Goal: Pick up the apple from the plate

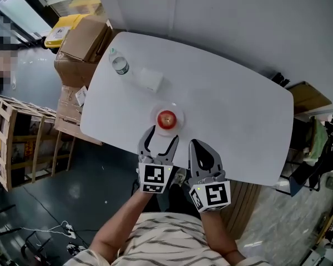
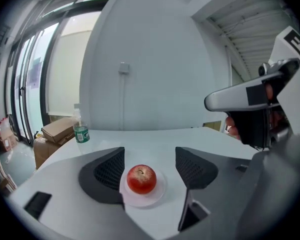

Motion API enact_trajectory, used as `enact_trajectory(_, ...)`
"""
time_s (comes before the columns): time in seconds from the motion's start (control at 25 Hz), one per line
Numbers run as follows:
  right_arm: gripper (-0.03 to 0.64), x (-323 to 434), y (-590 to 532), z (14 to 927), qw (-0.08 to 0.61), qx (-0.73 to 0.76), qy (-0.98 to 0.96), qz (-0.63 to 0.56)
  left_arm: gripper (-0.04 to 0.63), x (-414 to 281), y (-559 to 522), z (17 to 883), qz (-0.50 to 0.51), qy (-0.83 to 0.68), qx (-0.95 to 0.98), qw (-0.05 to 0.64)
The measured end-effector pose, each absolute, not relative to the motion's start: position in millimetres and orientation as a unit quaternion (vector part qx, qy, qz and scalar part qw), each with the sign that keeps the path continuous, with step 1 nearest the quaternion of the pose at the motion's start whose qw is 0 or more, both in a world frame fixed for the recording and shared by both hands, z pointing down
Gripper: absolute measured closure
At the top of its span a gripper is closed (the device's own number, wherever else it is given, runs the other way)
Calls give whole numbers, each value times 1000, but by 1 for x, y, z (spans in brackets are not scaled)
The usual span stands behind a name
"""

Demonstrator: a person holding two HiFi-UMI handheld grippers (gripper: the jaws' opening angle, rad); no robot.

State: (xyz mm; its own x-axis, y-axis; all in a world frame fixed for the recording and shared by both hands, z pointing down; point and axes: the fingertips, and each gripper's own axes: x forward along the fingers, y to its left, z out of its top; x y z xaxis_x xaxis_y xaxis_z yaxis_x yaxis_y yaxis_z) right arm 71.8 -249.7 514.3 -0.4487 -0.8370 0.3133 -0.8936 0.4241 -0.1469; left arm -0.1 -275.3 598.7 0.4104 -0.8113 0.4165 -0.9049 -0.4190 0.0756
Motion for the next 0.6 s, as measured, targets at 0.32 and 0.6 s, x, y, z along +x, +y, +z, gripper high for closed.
enact_trajectory(0.32,606,77,-254,531,102,521,-832,160,265,3,-291,639,186,-516,823,145)
enact_trajectory(0.6,606,80,-255,543,107,523,-828,171,230,6,-300,679,224,-510,817,148)
